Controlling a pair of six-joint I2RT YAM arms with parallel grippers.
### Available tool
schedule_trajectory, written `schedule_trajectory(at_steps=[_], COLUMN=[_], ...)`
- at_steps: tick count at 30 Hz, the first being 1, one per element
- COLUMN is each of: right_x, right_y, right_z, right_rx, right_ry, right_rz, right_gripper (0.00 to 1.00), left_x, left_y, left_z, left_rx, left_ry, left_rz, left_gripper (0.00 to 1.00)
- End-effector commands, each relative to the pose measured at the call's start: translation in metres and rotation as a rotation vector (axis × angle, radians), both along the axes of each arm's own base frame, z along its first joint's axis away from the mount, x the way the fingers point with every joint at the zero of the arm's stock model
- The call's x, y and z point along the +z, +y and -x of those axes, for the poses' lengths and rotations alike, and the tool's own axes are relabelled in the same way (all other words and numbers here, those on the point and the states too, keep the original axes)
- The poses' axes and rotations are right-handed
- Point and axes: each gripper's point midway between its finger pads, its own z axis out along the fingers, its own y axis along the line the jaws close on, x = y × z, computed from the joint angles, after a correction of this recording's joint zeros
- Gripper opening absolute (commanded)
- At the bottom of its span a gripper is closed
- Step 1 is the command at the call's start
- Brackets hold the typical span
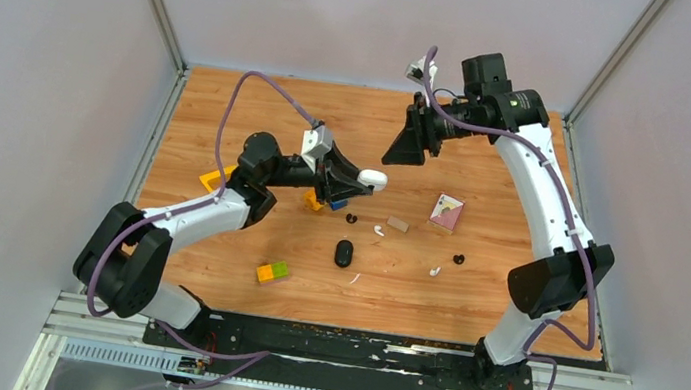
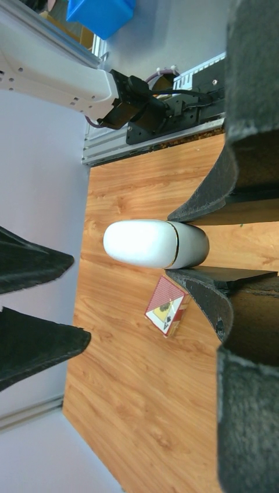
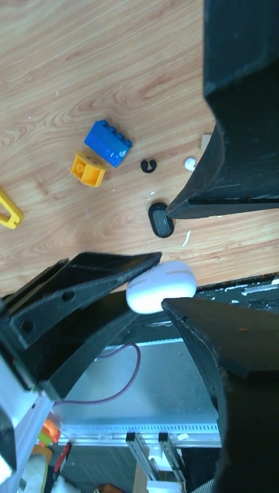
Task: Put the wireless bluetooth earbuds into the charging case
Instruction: Pass from the left arm to the right
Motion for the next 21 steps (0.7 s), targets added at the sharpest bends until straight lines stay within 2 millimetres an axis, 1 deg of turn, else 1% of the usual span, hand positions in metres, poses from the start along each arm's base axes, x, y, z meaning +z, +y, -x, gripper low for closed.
schedule_trajectory(at_steps=[1, 3, 5, 7, 10, 15, 18, 21], right_x=[0.047, 0.055, 0.059, 0.056, 0.044, 0.022, 0.008, -0.002], right_y=[0.005, -0.002, -0.017, -0.028, -0.034, -0.026, -0.015, -0.004], right_z=[0.013, 0.013, 0.008, 0.005, 0.009, 0.022, 0.034, 0.043], right_rx=[0.042, 0.023, -0.021, -0.048, -0.033, 0.056, 0.143, 0.217], right_ry=[-0.056, -0.071, -0.081, -0.101, -0.185, -0.248, -0.293, -0.334], right_rz=[-0.124, -0.135, -0.138, -0.123, -0.047, 0.043, 0.104, 0.151], right_gripper=[0.53, 0.53, 0.53, 0.52, 0.51, 0.48, 0.46, 0.45], left_x=[0.004, 0.004, 0.004, 0.005, 0.008, 0.014, 0.017, 0.019], left_y=[0.001, 0.001, 0.001, 0.001, 0.0, -0.003, -0.004, -0.003], left_z=[-0.008, -0.01, -0.011, -0.012, -0.011, -0.008, -0.006, -0.004], left_rx=[0.051, 0.058, 0.059, 0.06, 0.049, 0.001, -0.013, -0.024], left_ry=[0.035, 0.051, 0.058, 0.067, 0.066, 0.012, -0.002, -0.02], left_rz=[0.035, 0.036, 0.036, 0.037, 0.04, 0.032, 0.034, 0.035], left_gripper=[0.0, 0.0, 0.0, 0.0, 0.0, 0.0, 0.0, 0.0])
